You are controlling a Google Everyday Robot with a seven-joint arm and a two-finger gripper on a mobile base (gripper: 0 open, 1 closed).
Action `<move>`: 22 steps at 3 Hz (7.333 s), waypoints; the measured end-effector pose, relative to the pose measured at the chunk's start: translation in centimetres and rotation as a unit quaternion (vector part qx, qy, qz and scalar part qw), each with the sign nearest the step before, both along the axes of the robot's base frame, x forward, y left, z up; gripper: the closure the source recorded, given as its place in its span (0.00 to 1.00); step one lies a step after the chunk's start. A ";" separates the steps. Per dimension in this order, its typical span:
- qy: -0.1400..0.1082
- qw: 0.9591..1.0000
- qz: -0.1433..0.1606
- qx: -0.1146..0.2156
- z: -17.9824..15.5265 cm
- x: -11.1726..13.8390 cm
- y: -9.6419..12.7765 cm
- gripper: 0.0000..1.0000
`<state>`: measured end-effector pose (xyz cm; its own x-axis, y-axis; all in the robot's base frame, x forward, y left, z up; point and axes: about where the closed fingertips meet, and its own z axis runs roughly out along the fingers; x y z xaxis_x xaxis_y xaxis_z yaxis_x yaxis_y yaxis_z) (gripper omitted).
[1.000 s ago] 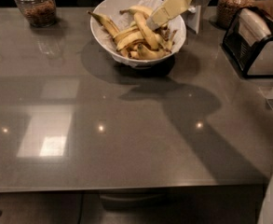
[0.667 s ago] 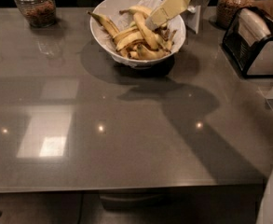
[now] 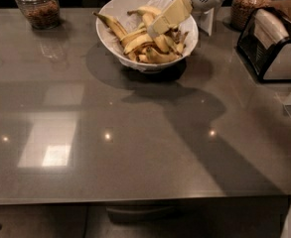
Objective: Pick banana from white bowl
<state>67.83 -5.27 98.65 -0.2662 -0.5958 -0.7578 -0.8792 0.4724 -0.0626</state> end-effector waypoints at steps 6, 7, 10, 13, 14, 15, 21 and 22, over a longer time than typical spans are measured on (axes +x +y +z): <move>-0.110 0.989 -0.060 -0.084 -3.0 2.9 2.0 0.41; -0.113 0.988 -0.067 -0.087 -3.1 3.6 1.9 0.43; -0.096 0.990 -0.067 -0.084 -4.6 5.2 2.2 0.52; -0.086 0.988 -0.080 -0.096 -5.2 5.6 1.4 0.71; -0.096 0.983 -0.107 -0.116 -5.1 5.5 0.9 0.94; -0.108 0.975 -0.134 -0.138 -4.9 4.8 0.2 1.00; -0.174 0.972 0.062 0.141 1.8 -3.2 0.3 1.00; -0.173 0.965 0.097 0.170 2.8 -5.0 0.7 1.00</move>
Offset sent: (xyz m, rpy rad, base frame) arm 0.0129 0.0256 -0.0301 -0.1028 -0.1432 -0.0608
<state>62.82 -4.59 101.42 0.1303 -0.3107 -0.9415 -0.9071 0.3460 -0.2397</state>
